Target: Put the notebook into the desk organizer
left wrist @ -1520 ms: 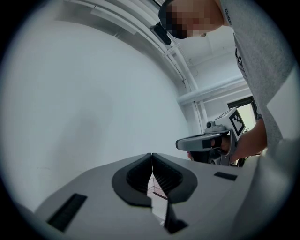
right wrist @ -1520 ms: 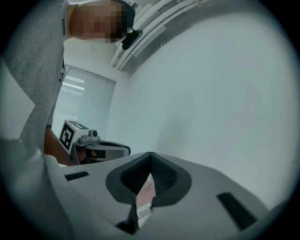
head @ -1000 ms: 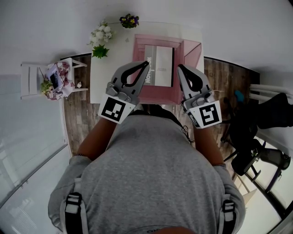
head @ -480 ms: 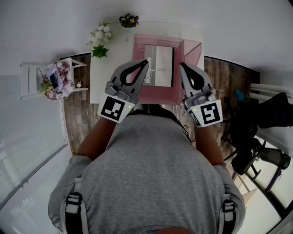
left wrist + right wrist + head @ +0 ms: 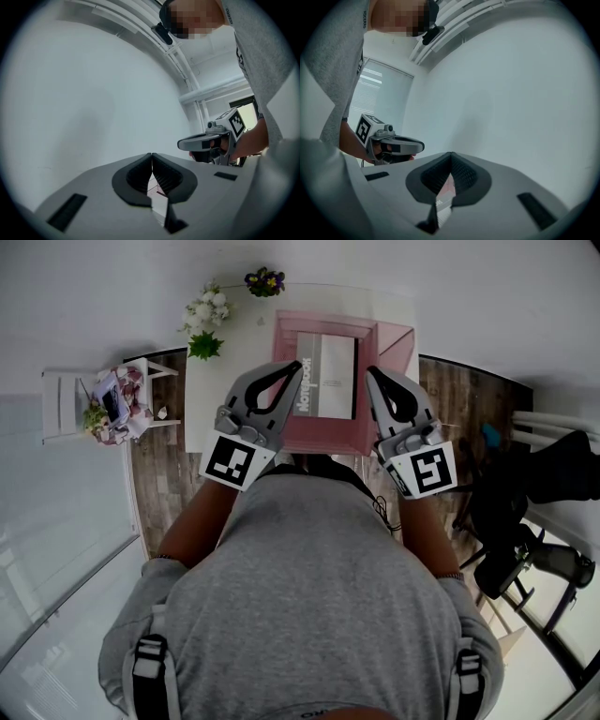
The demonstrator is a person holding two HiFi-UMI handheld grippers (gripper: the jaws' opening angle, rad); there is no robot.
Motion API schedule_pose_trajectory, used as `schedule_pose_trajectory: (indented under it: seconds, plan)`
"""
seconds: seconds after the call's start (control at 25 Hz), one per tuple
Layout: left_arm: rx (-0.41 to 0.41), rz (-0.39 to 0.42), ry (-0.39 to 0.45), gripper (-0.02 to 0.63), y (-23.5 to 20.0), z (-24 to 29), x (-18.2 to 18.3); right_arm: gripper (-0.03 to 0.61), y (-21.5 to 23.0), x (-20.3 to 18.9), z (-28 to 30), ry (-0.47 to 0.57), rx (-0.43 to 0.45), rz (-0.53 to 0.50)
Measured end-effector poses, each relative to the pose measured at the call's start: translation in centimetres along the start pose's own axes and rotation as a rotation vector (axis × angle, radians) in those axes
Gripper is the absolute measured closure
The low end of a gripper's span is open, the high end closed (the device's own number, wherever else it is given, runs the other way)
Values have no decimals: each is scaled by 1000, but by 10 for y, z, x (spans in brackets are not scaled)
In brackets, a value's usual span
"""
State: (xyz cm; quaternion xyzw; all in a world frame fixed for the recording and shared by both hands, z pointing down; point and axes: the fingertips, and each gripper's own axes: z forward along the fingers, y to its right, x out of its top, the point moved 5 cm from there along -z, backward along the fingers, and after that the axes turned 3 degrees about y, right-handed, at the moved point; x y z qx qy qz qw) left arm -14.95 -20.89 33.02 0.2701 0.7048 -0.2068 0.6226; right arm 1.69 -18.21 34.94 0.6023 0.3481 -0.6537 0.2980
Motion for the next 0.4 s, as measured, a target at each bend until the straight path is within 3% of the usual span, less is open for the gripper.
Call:
schedule_pose_trajectory:
  seconds: [0.4]
  plan:
    - [-16, 9, -4, 594, 2, 0, 0, 571, -1, -1, 0, -12, 4, -4]
